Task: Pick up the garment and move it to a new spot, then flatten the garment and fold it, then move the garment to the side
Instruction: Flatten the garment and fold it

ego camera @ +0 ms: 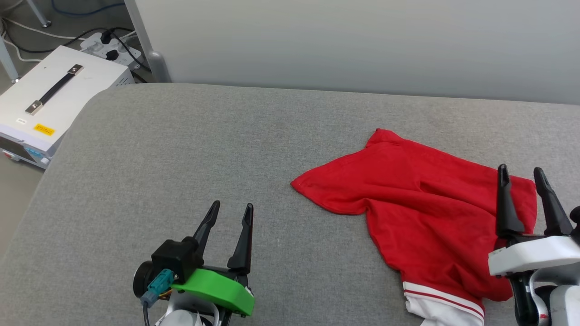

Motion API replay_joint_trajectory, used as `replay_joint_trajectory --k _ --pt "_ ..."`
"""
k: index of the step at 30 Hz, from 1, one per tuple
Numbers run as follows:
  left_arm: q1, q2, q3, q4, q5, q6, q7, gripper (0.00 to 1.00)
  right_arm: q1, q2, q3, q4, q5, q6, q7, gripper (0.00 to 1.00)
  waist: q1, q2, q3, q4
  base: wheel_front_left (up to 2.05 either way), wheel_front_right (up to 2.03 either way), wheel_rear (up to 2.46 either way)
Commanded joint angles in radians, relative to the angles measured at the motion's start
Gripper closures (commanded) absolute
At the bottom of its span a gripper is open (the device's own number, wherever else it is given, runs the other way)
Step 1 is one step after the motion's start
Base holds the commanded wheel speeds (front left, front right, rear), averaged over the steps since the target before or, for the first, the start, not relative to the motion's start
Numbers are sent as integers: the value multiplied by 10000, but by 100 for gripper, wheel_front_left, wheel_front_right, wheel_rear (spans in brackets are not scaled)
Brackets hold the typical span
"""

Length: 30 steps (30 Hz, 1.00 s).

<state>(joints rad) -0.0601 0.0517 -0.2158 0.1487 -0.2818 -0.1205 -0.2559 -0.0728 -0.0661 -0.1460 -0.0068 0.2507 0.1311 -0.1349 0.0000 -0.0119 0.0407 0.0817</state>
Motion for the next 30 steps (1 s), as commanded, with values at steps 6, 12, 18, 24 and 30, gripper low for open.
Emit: replay_joint_trajectory --k 6,12,18,24,30 --pt "138 -14 129 32 91 -76 -59 0 148 110 357 261 87 -4 -570 0 0 119 28 -302 0 0 0" --pt "-378 187 14 229 -26 -92 -58 0 -108 137 570 -94 12 -4 -638 0 0 119 216 -841 0 0 0" --pt "-2332 1314 -1334 580 -757 -99 2191 0 -232 154 705 -660 22 -4 -525 0 0 119 776 -1450 0 0 0" --pt "-4745 2451 -2749 905 -3593 -100 6803 0 -533 156 991 -802 138 -4 -560 0 0 119 1471 -2045 0 0 0" --pt "-6296 3584 -3481 1573 -4830 -100 9438 0 -830 157 1328 -524 481 -4 -872 0 0 119 2080 -2770 0 0 0"
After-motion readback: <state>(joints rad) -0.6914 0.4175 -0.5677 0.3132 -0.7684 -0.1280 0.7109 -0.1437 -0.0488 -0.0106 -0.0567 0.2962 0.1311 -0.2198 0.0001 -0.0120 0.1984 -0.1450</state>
